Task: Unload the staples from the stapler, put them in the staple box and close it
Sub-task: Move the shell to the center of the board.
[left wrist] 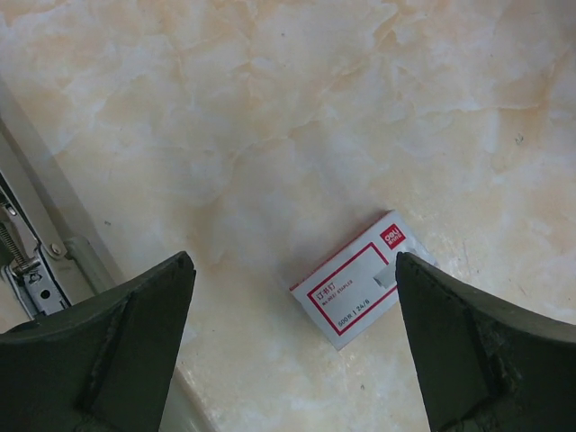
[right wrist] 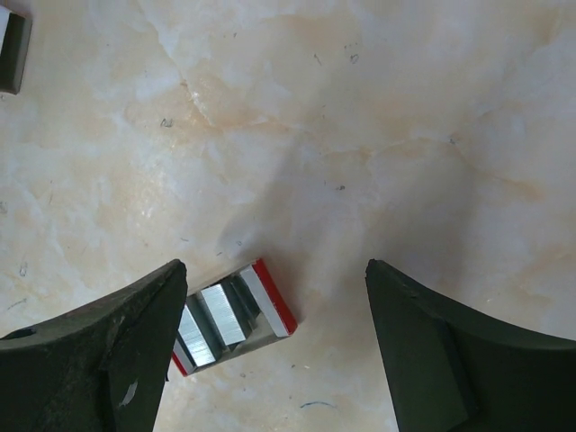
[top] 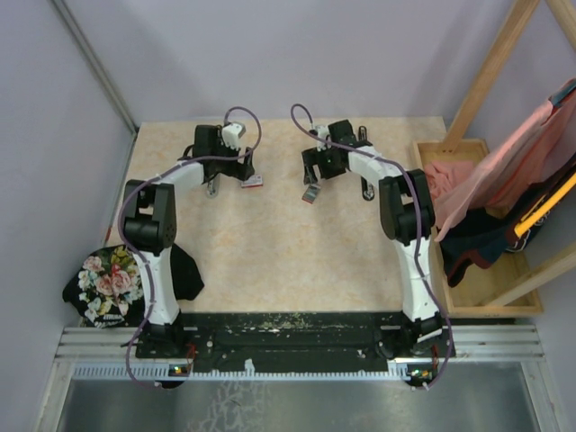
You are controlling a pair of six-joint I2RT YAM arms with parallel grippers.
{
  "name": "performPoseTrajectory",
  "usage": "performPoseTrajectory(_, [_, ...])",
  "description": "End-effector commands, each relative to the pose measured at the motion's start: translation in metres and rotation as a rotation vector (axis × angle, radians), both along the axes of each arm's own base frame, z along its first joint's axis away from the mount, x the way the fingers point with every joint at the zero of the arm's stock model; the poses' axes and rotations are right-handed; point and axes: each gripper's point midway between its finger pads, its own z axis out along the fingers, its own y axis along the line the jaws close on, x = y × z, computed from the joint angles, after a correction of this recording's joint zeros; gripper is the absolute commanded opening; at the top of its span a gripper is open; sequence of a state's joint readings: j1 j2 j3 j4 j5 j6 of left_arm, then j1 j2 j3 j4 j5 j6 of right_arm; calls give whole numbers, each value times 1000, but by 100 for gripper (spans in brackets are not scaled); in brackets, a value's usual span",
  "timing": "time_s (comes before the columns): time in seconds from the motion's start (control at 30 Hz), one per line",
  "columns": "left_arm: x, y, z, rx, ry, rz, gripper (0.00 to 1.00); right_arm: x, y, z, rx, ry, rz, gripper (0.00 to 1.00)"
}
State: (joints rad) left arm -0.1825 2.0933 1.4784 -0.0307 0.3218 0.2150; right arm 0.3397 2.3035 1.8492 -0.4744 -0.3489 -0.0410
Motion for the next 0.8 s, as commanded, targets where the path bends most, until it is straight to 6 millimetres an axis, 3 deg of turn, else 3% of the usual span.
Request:
performPoseTrajectory(0.0, [8, -2, -5, -44, 50, 37, 96, -1, 0, 11, 28, -23, -29, 80])
performPoseTrajectory(0.3, [-5, -15, -34, -82, 149, -33, 89, -23, 9, 6, 81, 18, 20, 72])
performPoseTrajectory(0.57, [-24, -23, -42, -98, 208, -85, 79, -53, 14, 13, 118, 36, 67, 69])
performPoseTrajectory(0.77, [-45, -43, -41, -126, 227, -196, 75, -72, 18, 18, 147, 55, 92, 67])
